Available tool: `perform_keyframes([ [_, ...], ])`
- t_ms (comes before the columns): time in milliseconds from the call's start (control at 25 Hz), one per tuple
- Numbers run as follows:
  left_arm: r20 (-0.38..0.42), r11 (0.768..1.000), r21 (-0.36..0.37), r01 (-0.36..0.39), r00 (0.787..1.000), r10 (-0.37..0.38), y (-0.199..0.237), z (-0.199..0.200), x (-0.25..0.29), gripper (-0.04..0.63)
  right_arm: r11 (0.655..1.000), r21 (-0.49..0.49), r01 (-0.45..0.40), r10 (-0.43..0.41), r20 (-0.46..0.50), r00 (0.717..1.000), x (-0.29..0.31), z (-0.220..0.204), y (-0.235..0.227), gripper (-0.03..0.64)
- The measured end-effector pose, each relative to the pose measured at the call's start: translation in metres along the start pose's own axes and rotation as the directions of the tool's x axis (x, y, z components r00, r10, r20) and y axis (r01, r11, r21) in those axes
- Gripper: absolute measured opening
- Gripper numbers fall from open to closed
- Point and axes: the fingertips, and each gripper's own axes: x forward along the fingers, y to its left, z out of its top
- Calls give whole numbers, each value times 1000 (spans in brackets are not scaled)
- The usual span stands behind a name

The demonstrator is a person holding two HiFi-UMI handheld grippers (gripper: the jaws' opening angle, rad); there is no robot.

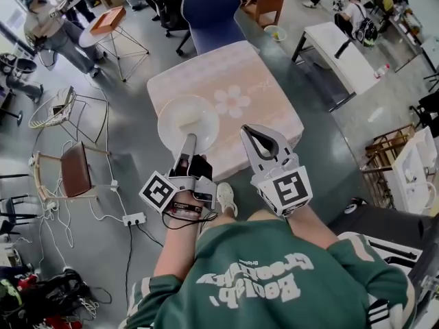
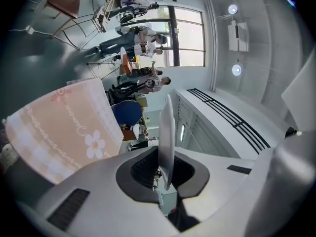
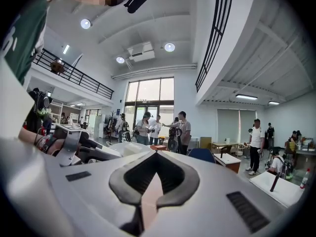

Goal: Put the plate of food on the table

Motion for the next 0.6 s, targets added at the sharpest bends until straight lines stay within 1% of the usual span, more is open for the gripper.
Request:
perform_keyframes([
  [160, -20, 1000, -23, 4, 1000, -4, 5, 16, 21, 29, 1000, -3, 12, -12, -1, 1000, 26, 0, -6, 15],
  [320, -40, 1000, -29, 8, 999, -9, 10, 29, 40, 29, 999, -9, 32, -32, -5, 999, 47, 2, -13, 15],
  [600, -63, 999, -41, 7, 998, -10, 19, 43, 62, 29, 998, -2, 59, -59, -22, 998, 68, -3, -23, 15],
])
